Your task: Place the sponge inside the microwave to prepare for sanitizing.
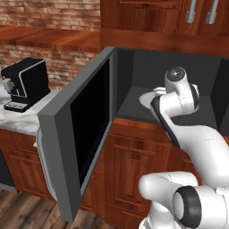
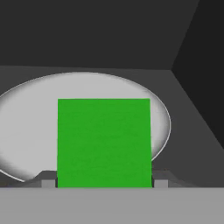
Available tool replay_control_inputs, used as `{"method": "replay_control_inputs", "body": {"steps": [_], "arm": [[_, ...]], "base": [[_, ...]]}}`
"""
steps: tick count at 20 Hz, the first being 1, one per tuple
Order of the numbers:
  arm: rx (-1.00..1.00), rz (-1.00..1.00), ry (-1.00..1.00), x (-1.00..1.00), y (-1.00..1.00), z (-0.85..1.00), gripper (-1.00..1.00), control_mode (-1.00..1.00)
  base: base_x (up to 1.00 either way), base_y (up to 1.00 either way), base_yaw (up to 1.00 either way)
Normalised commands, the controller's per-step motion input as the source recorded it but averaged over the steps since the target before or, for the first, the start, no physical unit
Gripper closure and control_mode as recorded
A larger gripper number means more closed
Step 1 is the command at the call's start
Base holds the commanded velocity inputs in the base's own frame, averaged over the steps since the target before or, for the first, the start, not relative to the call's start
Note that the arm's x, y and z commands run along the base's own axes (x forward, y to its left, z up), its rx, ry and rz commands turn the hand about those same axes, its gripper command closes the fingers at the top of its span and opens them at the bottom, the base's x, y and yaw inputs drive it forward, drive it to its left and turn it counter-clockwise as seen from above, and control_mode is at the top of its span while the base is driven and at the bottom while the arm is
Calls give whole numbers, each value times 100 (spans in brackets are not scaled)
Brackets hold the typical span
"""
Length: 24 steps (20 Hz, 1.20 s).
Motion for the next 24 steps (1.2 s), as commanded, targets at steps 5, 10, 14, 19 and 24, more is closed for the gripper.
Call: {"method": "replay_control_inputs", "body": {"steps": [5, 10, 14, 19, 24], "arm": [[0, 0, 0, 58, -13, -23, 100, -100], [1, 0, 0, 49, -26, -21, 100, -100], [1, 0, 0, 10, -5, -15, 100, -100], [3, 0, 1, 0, 0, -24, -100, -100], [0, 0, 0, 7, 0, -2, -100, -100]], "base": [[0, 0, 0], [0, 0, 0], [0, 0, 0], [0, 0, 0], [0, 0, 0]]}}
